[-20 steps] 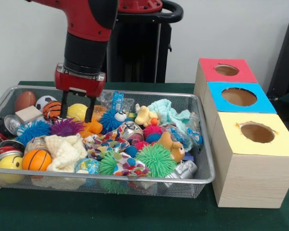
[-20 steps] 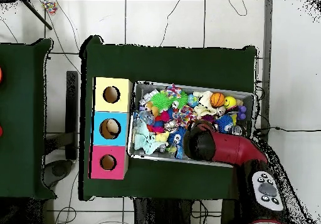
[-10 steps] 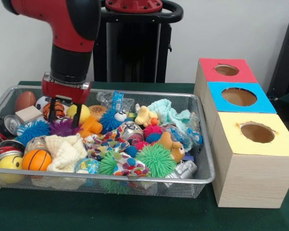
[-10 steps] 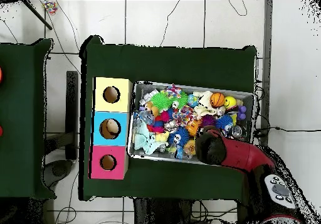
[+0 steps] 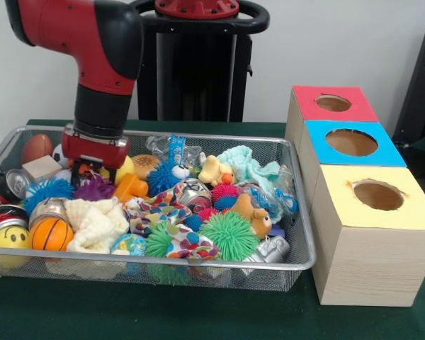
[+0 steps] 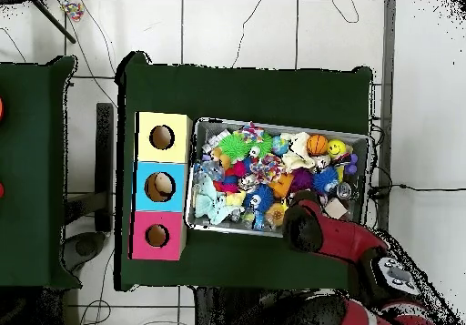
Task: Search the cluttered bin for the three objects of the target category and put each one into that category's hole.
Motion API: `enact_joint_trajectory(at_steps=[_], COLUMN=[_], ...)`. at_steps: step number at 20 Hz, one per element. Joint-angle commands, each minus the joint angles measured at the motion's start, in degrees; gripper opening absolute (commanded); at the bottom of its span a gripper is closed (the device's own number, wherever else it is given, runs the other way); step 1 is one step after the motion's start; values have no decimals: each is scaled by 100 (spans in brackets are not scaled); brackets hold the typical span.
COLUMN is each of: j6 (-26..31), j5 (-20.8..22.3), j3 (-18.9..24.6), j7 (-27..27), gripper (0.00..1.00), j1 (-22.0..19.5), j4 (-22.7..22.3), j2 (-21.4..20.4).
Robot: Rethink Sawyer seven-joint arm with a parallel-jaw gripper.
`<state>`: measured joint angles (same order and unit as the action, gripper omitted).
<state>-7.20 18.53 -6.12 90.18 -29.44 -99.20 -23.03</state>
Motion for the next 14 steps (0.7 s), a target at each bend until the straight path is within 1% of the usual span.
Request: enact_joint_trajectory(at_steps=[1, 4, 7, 14], j6=[-750, -953, -903, -292], j5=[-260, -459, -420, -35], j3=[-359, -482, -429, 5], j7=[1457, 1472, 1353, 939], gripper=[100, 100, 100, 100], j1=[388, 501, 405, -126], j4=[-603, -738, -865, -991], j2=[1078, 1115, 983, 444])
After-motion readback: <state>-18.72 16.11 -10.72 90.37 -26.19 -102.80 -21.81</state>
